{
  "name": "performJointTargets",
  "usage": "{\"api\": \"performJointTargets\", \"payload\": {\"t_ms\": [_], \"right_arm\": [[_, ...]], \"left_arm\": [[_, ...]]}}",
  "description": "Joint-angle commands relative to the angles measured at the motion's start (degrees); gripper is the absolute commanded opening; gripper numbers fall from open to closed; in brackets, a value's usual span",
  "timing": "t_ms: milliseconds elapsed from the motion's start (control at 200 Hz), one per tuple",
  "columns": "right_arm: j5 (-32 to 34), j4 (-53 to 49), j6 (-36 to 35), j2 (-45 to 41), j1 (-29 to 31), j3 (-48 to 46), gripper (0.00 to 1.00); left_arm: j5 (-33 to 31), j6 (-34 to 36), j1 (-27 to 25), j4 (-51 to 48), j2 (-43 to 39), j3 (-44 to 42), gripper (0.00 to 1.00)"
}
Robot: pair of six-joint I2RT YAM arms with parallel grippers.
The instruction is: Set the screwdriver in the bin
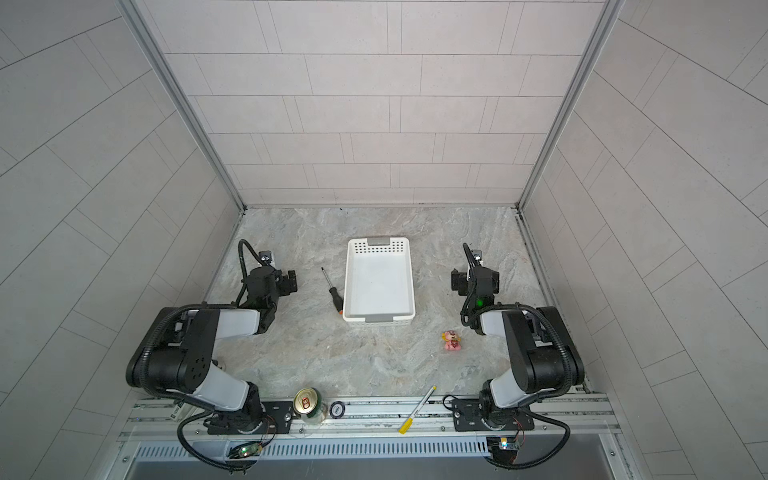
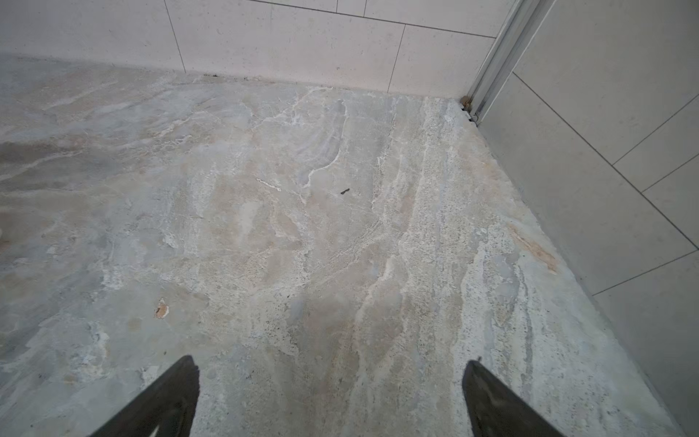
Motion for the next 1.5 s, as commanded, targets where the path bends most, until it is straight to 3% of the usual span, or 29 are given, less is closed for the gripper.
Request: {"api": "performJointTargets", "payload": {"t_ms": [0,1281,1346,1426,1491], "right_arm": [[0.42,-0.17,-0.87,-0.1,0.28,0.43,1.0],[0.37,-0.26,-0.87,-0.1,0.27,0.43,1.0],[0.31,-0.24,-0.87,-0.1,0.28,0.43,1.0],[0.37,-0.19,-0.87,-0.1,0.34,0.43,1.0],[0.37,-0.17,-0.84,-0.07,0.29,0.4,1.0]], "left_arm": [[-0.76,0.51,-0.08,0.02,-0.51,1.1,1.0],[-2.78,0.13,-0.3,0.15,-1.66,0.78,1.0],[-5.28,-0.72,-0.63,-5.2,-4.65,2.43,1.0],[-11.18,-5.38,-0.77,-21.87,-9.82,8.74,1.0],[-11.74,-9.42,-0.86,-29.96,-14.43,11.03,1.0]]}}
